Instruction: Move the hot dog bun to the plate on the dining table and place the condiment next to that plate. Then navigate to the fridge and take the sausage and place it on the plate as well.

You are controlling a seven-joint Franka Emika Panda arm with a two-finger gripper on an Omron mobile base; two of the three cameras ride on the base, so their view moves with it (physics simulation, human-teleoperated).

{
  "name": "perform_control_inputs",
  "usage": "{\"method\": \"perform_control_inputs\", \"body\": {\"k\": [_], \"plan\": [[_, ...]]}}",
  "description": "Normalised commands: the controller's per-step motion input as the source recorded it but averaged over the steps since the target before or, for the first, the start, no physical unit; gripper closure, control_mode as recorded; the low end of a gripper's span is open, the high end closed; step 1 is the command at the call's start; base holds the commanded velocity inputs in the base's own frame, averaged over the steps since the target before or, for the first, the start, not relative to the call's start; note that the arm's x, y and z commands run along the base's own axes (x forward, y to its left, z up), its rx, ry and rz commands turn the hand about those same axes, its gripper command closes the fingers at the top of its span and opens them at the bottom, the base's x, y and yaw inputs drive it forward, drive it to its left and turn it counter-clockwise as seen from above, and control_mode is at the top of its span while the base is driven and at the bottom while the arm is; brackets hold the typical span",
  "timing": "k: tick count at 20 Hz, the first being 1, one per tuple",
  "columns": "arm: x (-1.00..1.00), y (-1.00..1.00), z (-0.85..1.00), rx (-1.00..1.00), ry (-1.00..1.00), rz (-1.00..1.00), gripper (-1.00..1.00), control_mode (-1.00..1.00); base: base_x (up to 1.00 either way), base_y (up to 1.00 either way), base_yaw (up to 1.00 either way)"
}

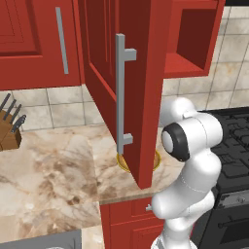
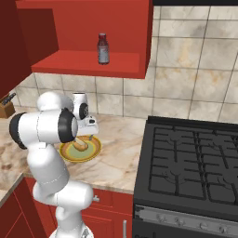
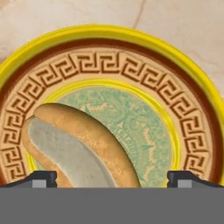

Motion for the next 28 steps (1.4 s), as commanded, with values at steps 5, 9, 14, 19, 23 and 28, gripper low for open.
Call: {"method": "perform_control_inputs", "body": {"k": [5,9,14,19,23,28], "plan": [[-0.02,0.05,-0.13,0.0,0.0,0.04,-1.0,-1.0,0.0,0.0,0.0],[0.0,0.0,-0.09,0.0,0.0,0.03,-1.0,-1.0,0.0,0.0,0.0],[-0.15,0.0,-0.01,0.0,-0.03,0.01,-1.0,-1.0,0.0,0.0,0.0],[-0.39,0.0,0.0,0.0,-0.1,0.0,-1.0,-1.0,0.0,0.0,0.0],[-0.33,0.0,0.0,0.0,-0.1,0.0,-1.0,-1.0,0.0,0.0,0.0],[-0.03,-0.12,0.0,0.0,-0.07,0.01,-1.0,-1.0,0.0,0.0,0.0]]}}
